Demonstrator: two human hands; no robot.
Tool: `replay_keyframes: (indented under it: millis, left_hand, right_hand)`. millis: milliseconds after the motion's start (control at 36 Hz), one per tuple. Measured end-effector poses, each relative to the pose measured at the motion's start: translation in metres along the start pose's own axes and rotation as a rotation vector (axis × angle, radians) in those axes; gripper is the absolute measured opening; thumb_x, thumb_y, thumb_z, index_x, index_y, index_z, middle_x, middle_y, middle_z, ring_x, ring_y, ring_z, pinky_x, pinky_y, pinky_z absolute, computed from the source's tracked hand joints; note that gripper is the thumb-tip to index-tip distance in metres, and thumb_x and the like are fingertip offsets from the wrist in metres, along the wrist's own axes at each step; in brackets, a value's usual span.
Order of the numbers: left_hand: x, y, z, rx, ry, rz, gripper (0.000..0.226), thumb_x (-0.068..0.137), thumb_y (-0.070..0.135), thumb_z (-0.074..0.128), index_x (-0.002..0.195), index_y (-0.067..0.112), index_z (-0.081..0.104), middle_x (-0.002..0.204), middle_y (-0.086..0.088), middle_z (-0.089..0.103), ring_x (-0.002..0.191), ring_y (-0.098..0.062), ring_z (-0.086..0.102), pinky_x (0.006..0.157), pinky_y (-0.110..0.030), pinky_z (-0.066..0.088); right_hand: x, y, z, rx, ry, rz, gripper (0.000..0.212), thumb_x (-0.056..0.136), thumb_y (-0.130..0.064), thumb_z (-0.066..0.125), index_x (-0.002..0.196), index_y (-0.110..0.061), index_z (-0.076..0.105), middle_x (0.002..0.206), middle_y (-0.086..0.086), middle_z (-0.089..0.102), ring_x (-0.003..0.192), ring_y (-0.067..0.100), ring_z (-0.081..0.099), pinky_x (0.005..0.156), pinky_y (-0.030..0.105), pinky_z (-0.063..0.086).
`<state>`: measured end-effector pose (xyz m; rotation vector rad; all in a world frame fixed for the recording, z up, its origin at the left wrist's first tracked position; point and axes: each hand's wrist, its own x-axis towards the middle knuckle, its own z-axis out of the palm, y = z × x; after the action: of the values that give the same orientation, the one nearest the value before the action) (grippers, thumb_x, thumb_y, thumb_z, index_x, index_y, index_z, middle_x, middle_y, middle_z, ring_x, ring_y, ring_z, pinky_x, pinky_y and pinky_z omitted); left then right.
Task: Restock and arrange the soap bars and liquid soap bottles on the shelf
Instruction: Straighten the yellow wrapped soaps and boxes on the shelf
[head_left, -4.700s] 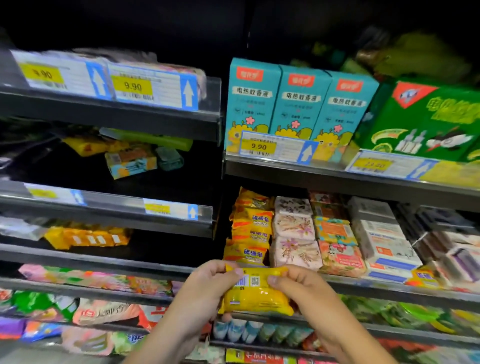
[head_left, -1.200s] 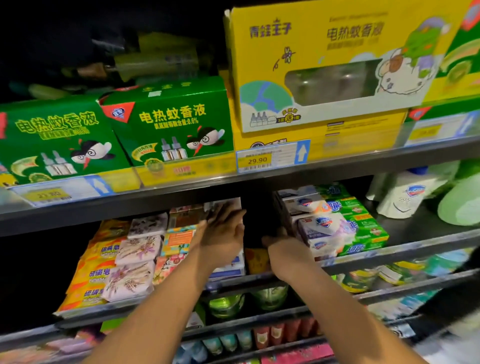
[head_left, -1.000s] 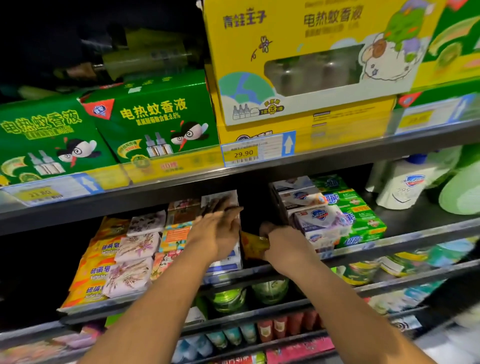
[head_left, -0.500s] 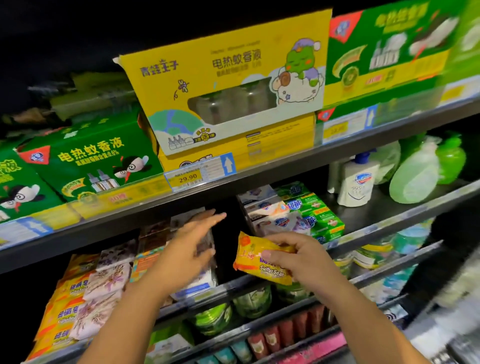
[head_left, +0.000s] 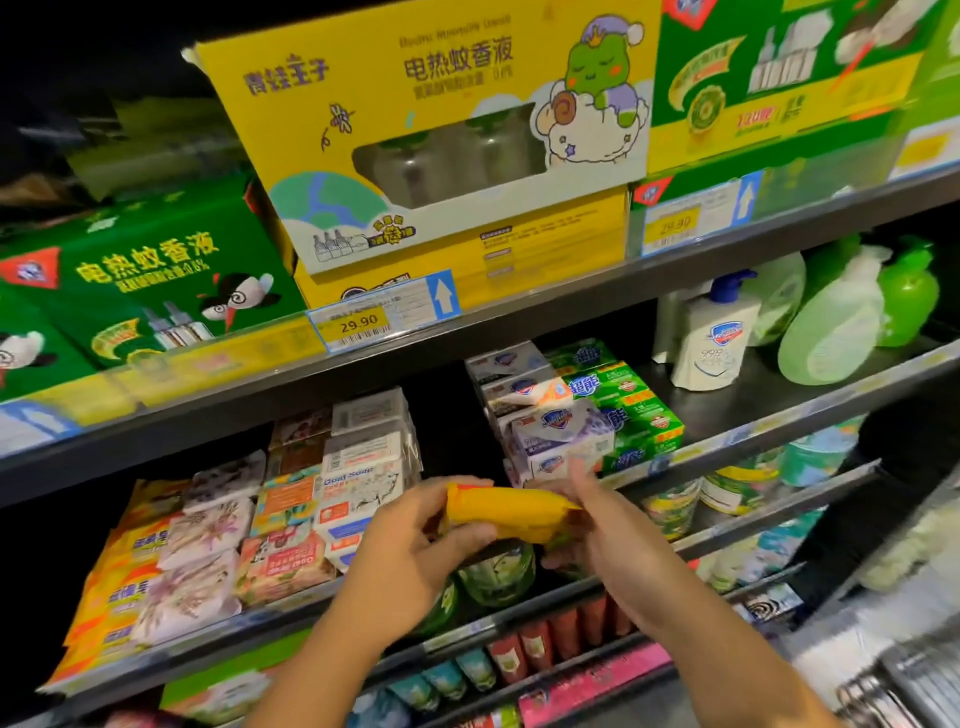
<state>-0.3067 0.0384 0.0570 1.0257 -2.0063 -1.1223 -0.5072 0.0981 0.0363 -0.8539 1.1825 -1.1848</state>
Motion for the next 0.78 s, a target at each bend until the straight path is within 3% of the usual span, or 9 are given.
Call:
replay_keyframes:
  millis: [56,167,306,389,500,583,639,722,778]
  left_hand:
    - [-0.002,0.003,0.006,-0.137,0.052,-0.084,0.034,0.084,0.040,0.072,0.110,0.019,0.067,0.097,0.007,0.074,0.090,-0.009,0.069,0.074,-0.021,0.052]
    - [-0.002,0.004,0.014,-0.259,0.108,-0.146,0.040,0.081,0.041,0.078,0.110,0.017,0.064,0.086,0.008,0.072,0.081,-0.012,0.067,0.067,-0.020,0.050]
    - [-0.007,0.004,0.011,-0.385,0.036,-0.119,0.099,0.065,0.058,0.085,0.148,0.047,0.032,0.114,-0.004,0.071,0.106,-0.027,0.068,0.090,-0.048,0.055]
    - [-0.011,0.010,-0.002,-0.092,-0.030,-0.001,0.104,0.057,0.073,0.080,0.139,0.073,0.017,0.126,0.025,0.057,0.111,-0.010,0.061,0.089,-0.023,0.051]
    - [-0.010,0.013,-0.014,0.309,-0.126,0.189,0.090,0.070,0.060,0.079,0.140,0.070,0.023,0.148,0.038,0.021,0.135,0.015,0.027,0.099,-0.004,0.033]
    - [-0.005,0.007,-0.012,0.360,-0.050,0.274,0.061,0.084,0.036,0.077,0.134,0.057,0.049,0.145,0.032,0.039,0.132,0.009,0.040,0.101,-0.009,0.037]
    - [-0.003,0.006,-0.010,0.410,0.018,0.288,0.058,0.084,0.032,0.073,0.128,0.062,0.051,0.132,0.032,0.051,0.120,0.010,0.049,0.094,-0.007,0.040]
    - [-0.003,0.009,-0.006,0.318,0.087,0.242,0.051,0.082,0.030,0.074,0.120,0.060,0.057,0.118,0.031,0.059,0.107,0.006,0.056,0.085,-0.009,0.043]
    - [-0.006,0.013,-0.003,0.214,0.116,0.156,0.040,0.082,0.037,0.076,0.110,0.059,0.060,0.105,0.028,0.064,0.096,0.002,0.059,0.076,-0.010,0.044]
  right_hand:
    - [-0.001,0.001,-0.002,0.029,-0.024,-0.077,0.061,0.085,-0.072,0.050,0.108,-0.021,0.074,0.107,0.004,0.075,0.099,0.022,0.070,0.079,0.032,0.055]
    - [-0.005,0.001,0.002,-0.001,-0.035,-0.220,0.030,0.092,-0.037,0.068,0.112,-0.015,0.068,0.094,-0.004,0.073,0.090,0.012,0.069,0.075,0.022,0.053]
    - [-0.007,0.004,0.007,0.056,0.080,-0.337,0.030,0.087,-0.013,0.062,0.117,-0.012,0.064,0.070,-0.013,0.066,0.068,0.000,0.061,0.061,0.016,0.049]
    - [-0.006,0.000,0.007,0.154,0.132,-0.341,0.030,0.087,-0.013,0.063,0.117,-0.015,0.063,0.080,-0.005,0.071,0.073,0.008,0.065,0.062,0.021,0.052]
    - [-0.004,-0.004,0.005,0.212,0.118,-0.298,0.027,0.086,-0.019,0.061,0.112,-0.013,0.067,0.113,0.005,0.073,0.085,0.021,0.069,0.056,0.030,0.054]
    - [-0.004,-0.007,0.007,0.223,0.061,-0.287,0.015,0.085,-0.017,0.063,0.094,-0.014,0.075,0.101,0.011,0.073,0.076,0.022,0.066,0.055,0.030,0.053]
    - [-0.005,-0.008,0.009,0.241,0.028,-0.275,0.015,0.084,-0.018,0.062,0.088,-0.016,0.077,0.094,0.012,0.072,0.072,0.022,0.064,0.055,0.030,0.053]
    - [-0.008,-0.010,0.006,0.325,-0.051,-0.246,0.026,0.088,-0.029,0.058,0.094,-0.011,0.076,0.099,0.017,0.071,0.069,0.024,0.065,0.056,0.030,0.053]
    - [-0.009,-0.011,-0.002,0.412,-0.160,-0.227,0.049,0.089,-0.048,0.063,0.108,-0.004,0.071,0.097,0.023,0.069,0.067,0.029,0.067,0.059,0.032,0.055]
